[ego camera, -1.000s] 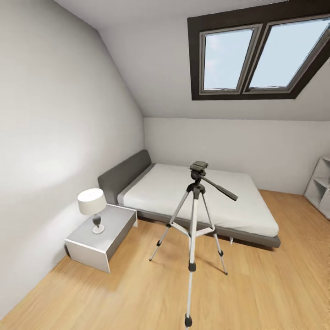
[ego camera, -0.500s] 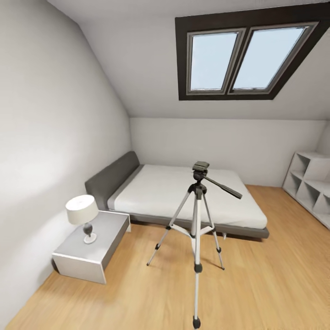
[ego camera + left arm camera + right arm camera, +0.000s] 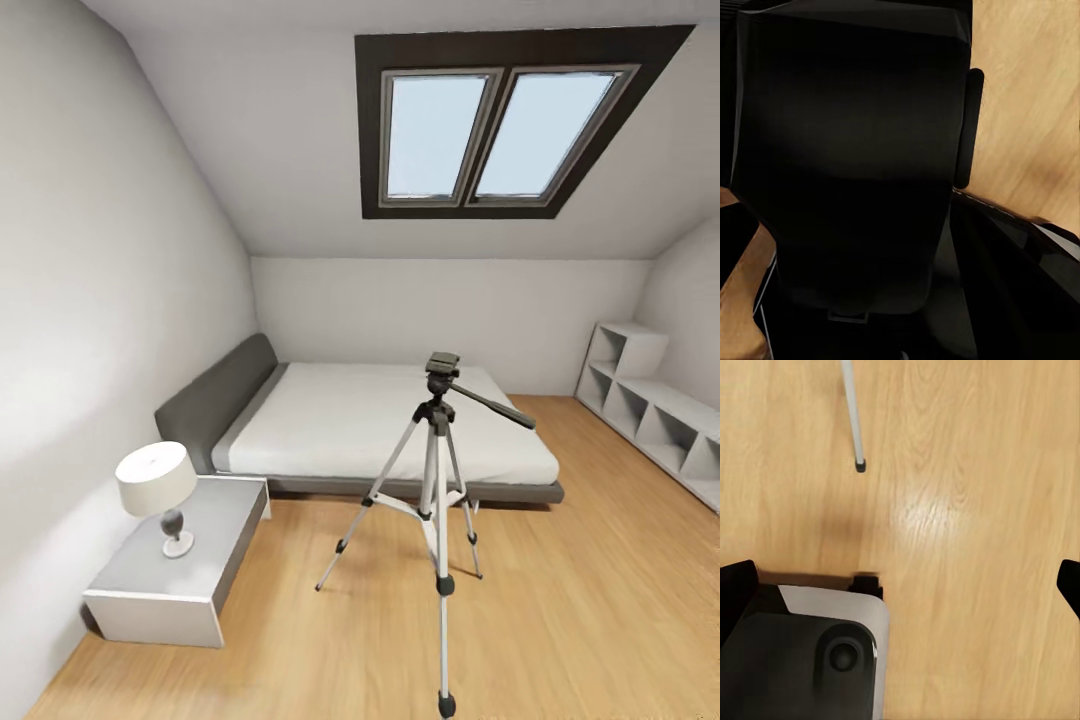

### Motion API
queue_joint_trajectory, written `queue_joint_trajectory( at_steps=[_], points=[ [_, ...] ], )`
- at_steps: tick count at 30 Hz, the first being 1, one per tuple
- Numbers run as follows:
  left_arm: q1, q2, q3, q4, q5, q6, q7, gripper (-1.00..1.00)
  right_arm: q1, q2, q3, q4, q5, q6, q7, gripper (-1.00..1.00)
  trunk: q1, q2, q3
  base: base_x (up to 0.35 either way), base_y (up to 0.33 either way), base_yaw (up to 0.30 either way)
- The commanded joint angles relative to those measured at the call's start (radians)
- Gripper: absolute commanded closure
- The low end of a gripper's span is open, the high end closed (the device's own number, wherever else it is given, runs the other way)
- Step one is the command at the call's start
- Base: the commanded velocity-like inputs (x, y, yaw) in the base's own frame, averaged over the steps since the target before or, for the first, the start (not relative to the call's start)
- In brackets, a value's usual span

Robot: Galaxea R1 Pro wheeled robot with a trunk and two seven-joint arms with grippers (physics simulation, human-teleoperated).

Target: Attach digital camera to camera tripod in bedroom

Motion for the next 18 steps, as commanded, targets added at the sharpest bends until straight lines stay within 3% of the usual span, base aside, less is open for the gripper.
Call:
queue_joint_trajectory(
  at_steps=[1, 7, 18],
  points=[
    [0.000, 0.000, -0.009, 0.001, 0.008, -0.002, -0.003, 1.00, -0.001, 0.000, -0.004, 0.003, 0.010, -0.006, 0.001, -1.00, 0.000, -0.001, 0.000, 0.074, 0.341, -0.245],
    [0.000, 0.000, -0.009, 0.000, 0.007, -0.002, -0.003, 1.00, -0.001, 0.000, -0.004, 0.003, 0.010, -0.006, 0.001, -1.00, 0.000, -0.001, 0.000, 0.068, 0.321, -0.245],
    [0.000, 0.000, -0.009, -0.001, 0.007, -0.003, -0.003, 1.00, -0.001, 0.000, -0.004, 0.003, 0.009, -0.005, 0.001, -1.00, 0.000, -0.001, 0.000, 0.009, 0.052, -0.245]
  ],
)
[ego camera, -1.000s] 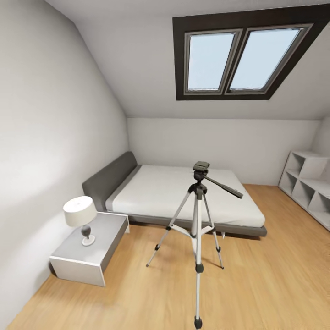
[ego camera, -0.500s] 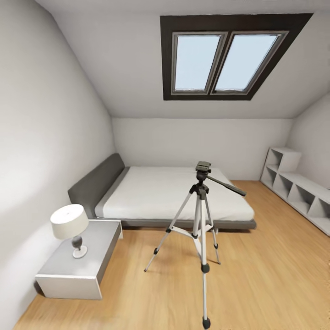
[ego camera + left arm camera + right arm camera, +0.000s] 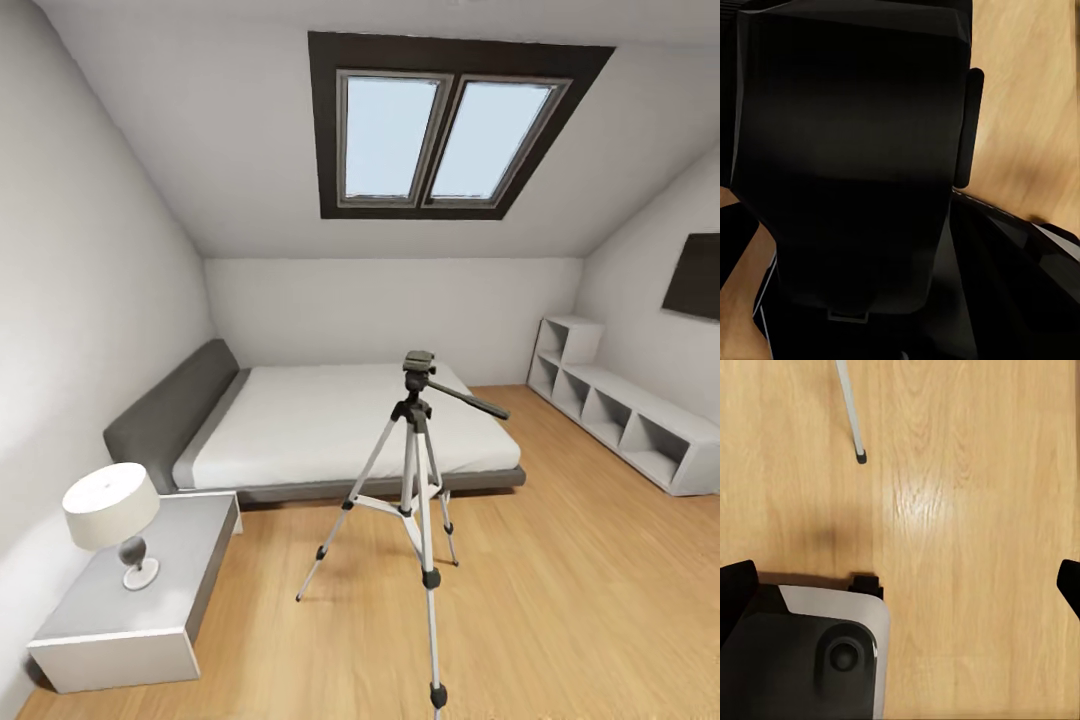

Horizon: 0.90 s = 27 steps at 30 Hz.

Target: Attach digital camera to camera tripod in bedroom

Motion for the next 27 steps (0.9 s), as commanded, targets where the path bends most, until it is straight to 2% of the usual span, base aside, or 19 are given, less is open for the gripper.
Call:
queue_joint_trajectory(
  at_steps=[1, 27],
  points=[
    [0.000, 0.000, -0.009, 0.001, 0.008, -0.003, -0.003, 1.00, -0.001, 0.000, -0.004, 0.003, 0.010, -0.006, 0.001, -1.00, 0.000, -0.001, 0.000, 0.002, 0.010, -0.245],
    [0.000, 0.000, -0.009, 0.001, 0.008, -0.003, -0.001, 1.00, -0.001, 0.000, -0.004, 0.003, 0.010, -0.005, 0.001, -1.00, 0.000, -0.001, 0.000, 0.000, 0.001, -0.239]
  ],
)
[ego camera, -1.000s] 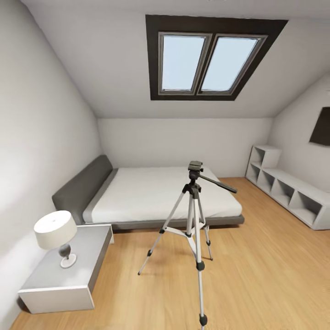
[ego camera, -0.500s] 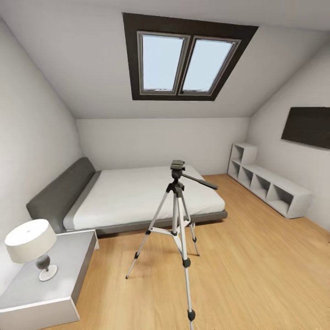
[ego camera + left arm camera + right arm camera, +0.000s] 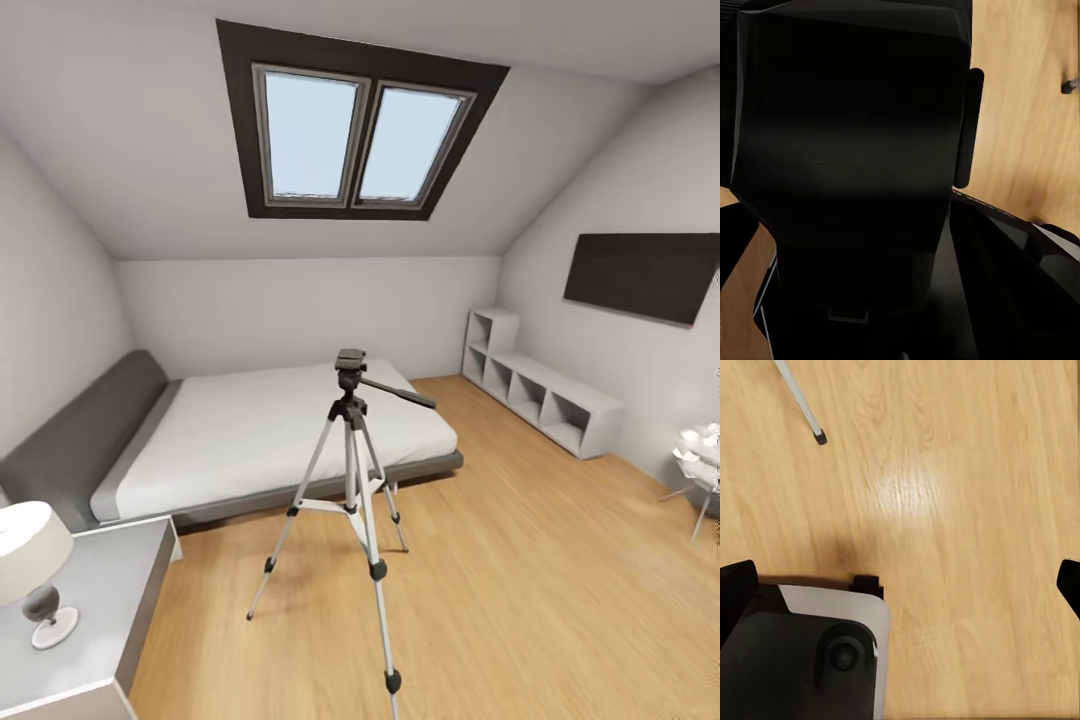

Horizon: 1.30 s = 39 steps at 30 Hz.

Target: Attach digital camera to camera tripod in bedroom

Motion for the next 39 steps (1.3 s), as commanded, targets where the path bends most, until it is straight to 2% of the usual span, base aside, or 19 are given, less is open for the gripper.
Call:
queue_joint_trajectory(
  at_steps=[1, 39],
  points=[
    [0.000, 0.000, -0.009, 0.001, 0.008, -0.003, -0.003, 1.00, -0.001, -0.001, -0.004, 0.003, 0.010, -0.005, 0.001, -1.00, 0.000, -0.001, 0.000, 0.000, 0.000, -0.102],
    [0.000, 0.000, -0.010, 0.002, 0.009, -0.003, -0.003, 1.00, -0.001, -0.011, -0.004, 0.003, 0.012, -0.010, 0.004, -1.00, 0.000, -0.001, 0.000, 0.000, 0.000, -0.009]
  ],
)
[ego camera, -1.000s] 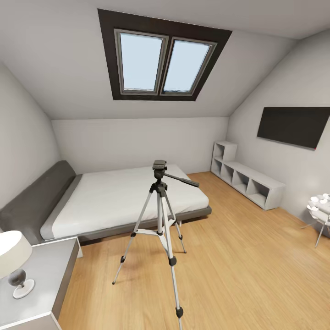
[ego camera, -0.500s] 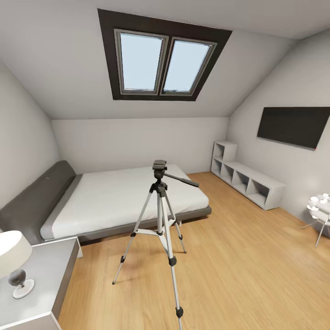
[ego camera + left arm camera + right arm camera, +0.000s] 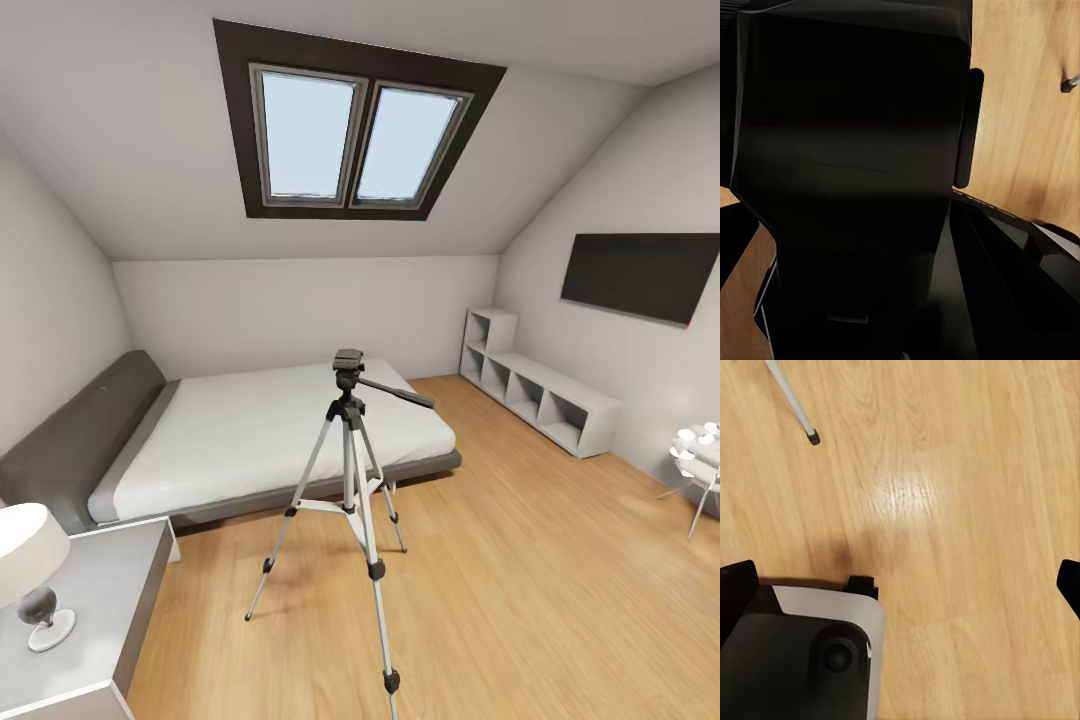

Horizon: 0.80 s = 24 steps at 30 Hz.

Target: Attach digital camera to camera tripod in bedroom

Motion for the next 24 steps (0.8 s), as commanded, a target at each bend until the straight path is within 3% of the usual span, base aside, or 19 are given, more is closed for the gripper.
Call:
queue_joint_trajectory(
  at_steps=[1, 11, 24],
  points=[
    [0.000, 0.000, -0.009, 0.001, 0.008, -0.003, -0.003, 1.00, -0.001, 0.000, -0.004, 0.003, 0.009, -0.006, 0.001, -1.00, 0.000, -0.001, 0.000, 0.000, 0.000, -0.019],
    [0.000, 0.000, -0.009, 0.002, 0.008, -0.003, -0.003, 1.00, -0.001, 0.001, -0.004, 0.003, 0.008, -0.004, 0.000, -1.00, 0.000, -0.001, 0.000, 0.000, 0.000, -0.142],
    [0.000, 0.000, -0.009, 0.002, 0.008, -0.003, -0.003, 1.00, -0.001, 0.005, -0.004, 0.003, 0.008, -0.002, 0.000, -1.00, 0.000, -0.001, 0.000, 0.000, 0.000, -0.019]
  ],
)
